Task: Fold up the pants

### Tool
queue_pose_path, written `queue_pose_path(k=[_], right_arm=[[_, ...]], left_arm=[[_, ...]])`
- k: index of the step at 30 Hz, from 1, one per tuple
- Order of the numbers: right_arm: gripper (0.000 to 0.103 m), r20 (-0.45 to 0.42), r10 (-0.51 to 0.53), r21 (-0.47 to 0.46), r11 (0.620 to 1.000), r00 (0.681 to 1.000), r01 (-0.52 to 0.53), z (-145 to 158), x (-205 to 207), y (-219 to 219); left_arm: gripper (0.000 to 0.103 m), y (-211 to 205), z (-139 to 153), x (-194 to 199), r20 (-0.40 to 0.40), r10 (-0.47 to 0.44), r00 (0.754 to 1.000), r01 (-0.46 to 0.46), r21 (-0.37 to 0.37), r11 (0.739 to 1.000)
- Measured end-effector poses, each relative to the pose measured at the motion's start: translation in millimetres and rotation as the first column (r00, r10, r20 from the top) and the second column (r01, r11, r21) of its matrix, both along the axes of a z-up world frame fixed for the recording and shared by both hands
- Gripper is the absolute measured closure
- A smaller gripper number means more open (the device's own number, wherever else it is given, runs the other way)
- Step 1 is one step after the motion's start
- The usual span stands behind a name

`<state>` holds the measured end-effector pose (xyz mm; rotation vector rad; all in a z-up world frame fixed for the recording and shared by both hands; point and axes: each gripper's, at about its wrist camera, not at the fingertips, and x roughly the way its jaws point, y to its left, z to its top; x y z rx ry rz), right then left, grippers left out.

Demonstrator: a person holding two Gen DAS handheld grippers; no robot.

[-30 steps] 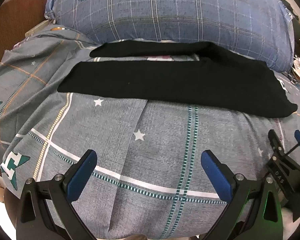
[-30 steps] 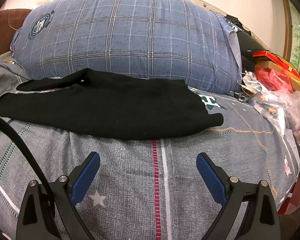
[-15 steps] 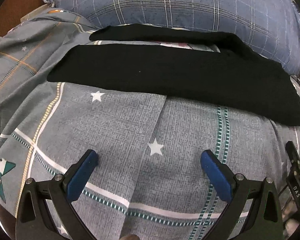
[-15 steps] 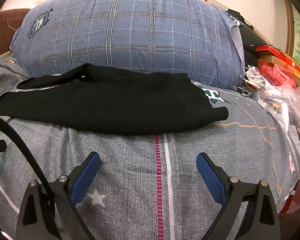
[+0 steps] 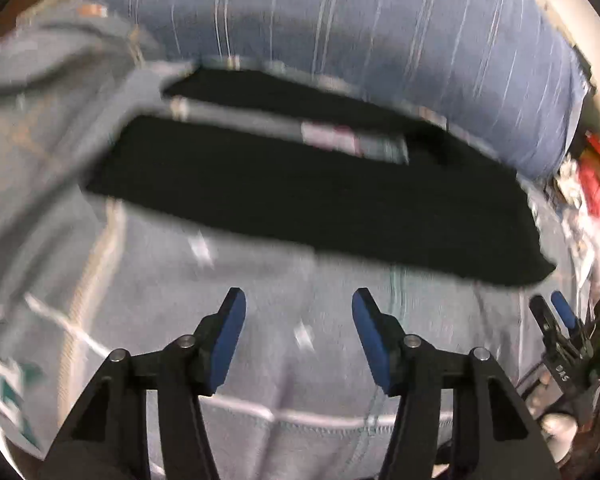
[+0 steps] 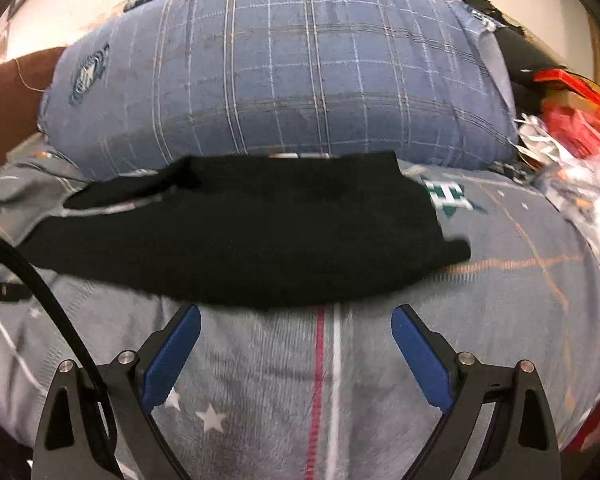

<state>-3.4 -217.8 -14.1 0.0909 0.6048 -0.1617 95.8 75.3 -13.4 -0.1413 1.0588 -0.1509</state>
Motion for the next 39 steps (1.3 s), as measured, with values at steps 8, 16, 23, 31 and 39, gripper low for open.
queue_pose_path(k=[8, 16, 23, 31, 39], right_arm=[[0.004, -0.070, 0.108, 0.032, 0.994, 0.992, -0.106, 70, 76, -58], [0.005, -0.213, 0.038, 0.134, 0.991, 0.976, -0.009, 68, 193, -143], [0.005, -0.306, -0.037, 0.189, 0.977, 0.951, 0.099, 31, 255, -178], [0.014, -0.349, -0.039, 0.178, 0.978, 0.936, 0.107, 13, 280, -170], [0.087, -0.319, -0.024, 0.237, 0.966, 0.948, 0.104, 31, 263, -172]], left_arm=[[0.037, 57, 40, 120, 0.058, 0.015, 0.998, -0.021, 0.091, 0.996], [0.037, 96, -3, 226, -0.073, 0.028, 0.997, -0.030, -0.026, 0.999], [0.037, 106, -41, 282, -0.120, 0.065, 0.991, -0.065, 0.008, 0.998], [0.043, 84, -71, 317, -0.142, 0.014, 0.990, -0.002, 0.081, 0.997], [0.097, 65, -36, 292, -0.042, -0.043, 0.998, 0.046, 0.063, 0.997]])
